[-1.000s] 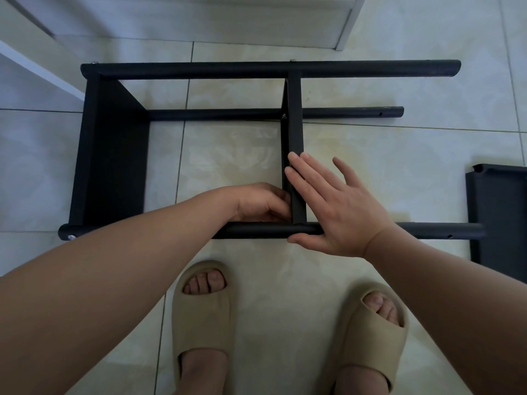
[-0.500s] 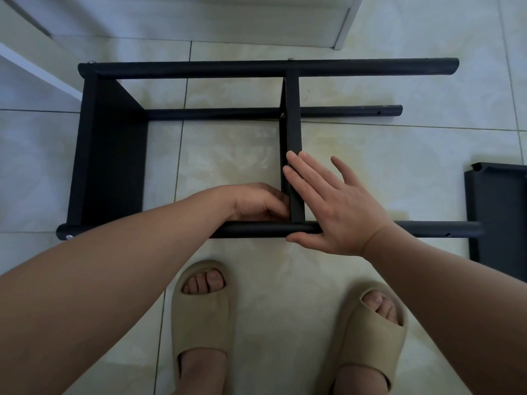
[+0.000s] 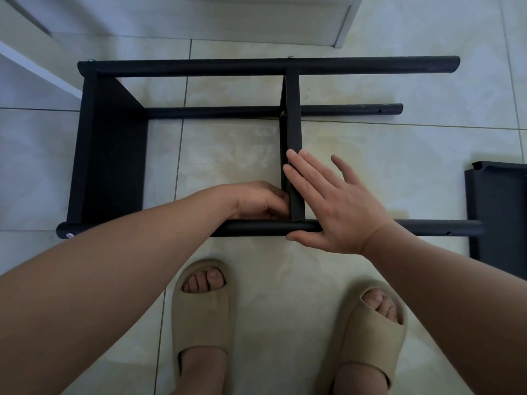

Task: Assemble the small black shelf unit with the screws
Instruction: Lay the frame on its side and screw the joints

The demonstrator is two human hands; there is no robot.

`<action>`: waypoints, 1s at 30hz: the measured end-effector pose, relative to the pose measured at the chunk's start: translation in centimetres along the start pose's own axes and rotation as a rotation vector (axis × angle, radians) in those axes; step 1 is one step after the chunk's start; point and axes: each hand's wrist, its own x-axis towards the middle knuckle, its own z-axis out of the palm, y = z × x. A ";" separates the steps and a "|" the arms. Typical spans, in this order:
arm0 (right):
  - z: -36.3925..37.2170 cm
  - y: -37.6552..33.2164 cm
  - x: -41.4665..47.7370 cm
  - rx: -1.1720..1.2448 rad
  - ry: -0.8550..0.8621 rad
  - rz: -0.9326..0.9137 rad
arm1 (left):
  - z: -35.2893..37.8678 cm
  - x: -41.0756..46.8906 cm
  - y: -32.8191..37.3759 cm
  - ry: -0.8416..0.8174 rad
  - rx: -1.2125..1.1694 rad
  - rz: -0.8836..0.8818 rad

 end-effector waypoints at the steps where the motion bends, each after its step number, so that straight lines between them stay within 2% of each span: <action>1: 0.0 0.0 0.0 0.001 0.002 0.000 | 0.0 0.0 0.0 -0.003 -0.014 0.001; 6: -0.1 0.1 0.0 0.000 -0.008 0.002 | 0.2 0.0 0.3 -0.055 -0.097 -0.015; 12: 0.0 0.0 0.0 0.001 -0.004 -0.001 | 0.3 -0.2 0.4 -0.005 0.106 -0.028; 22: -0.1 0.1 0.0 -0.003 -0.013 0.000 | 0.1 0.0 0.3 -0.042 -0.063 -0.022; 27: -0.1 0.0 0.0 0.000 -0.017 0.002 | 0.5 -0.5 0.7 -0.023 0.092 -0.038; 30: -0.1 0.0 0.0 0.002 -0.017 0.003 | 0.4 -0.4 0.5 0.015 0.072 -0.019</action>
